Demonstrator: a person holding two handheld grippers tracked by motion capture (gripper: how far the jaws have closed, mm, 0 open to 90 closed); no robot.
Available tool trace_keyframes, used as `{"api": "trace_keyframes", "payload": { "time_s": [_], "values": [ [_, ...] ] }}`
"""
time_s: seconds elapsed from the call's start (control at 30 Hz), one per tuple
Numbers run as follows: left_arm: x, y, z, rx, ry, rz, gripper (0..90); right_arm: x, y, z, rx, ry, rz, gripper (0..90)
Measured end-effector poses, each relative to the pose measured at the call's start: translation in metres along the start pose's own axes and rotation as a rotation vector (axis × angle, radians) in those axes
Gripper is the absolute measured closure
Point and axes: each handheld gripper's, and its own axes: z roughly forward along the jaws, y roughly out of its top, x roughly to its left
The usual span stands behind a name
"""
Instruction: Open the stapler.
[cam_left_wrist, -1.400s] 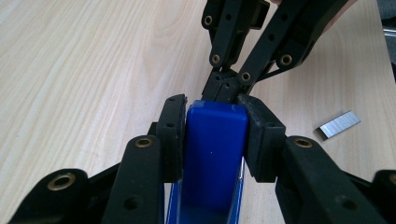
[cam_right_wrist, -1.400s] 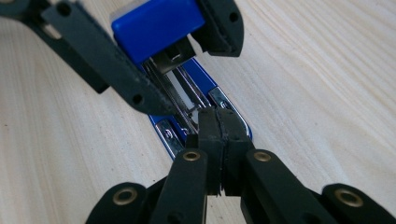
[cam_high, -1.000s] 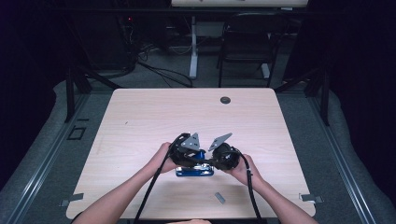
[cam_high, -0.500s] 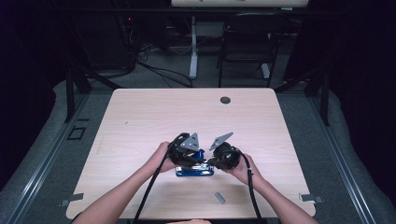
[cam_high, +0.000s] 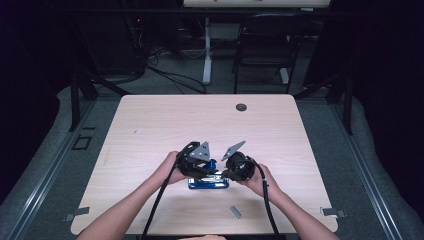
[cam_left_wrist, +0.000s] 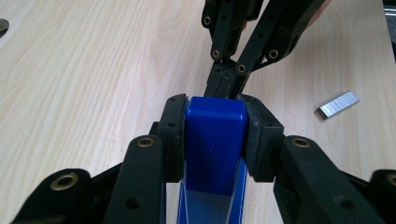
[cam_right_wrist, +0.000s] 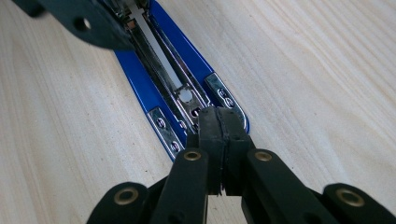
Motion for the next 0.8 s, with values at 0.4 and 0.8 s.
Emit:
{"api": "trace_keyframes", "payload": {
  "time_s": [0.4,0.8],
  "values": [
    [0.001,-0.006,-0.013,-0.002,0.003,-0.010,65.1,0.002,0.003,-0.001,0.035,-0.024,-0.029,90.0],
    [0.000,-0.007,-0.020,0.028,0.020,-0.025,65.1,0.006,0.004,0.001,0.029,-0.046,-0.034,90.0]
  ]
}}
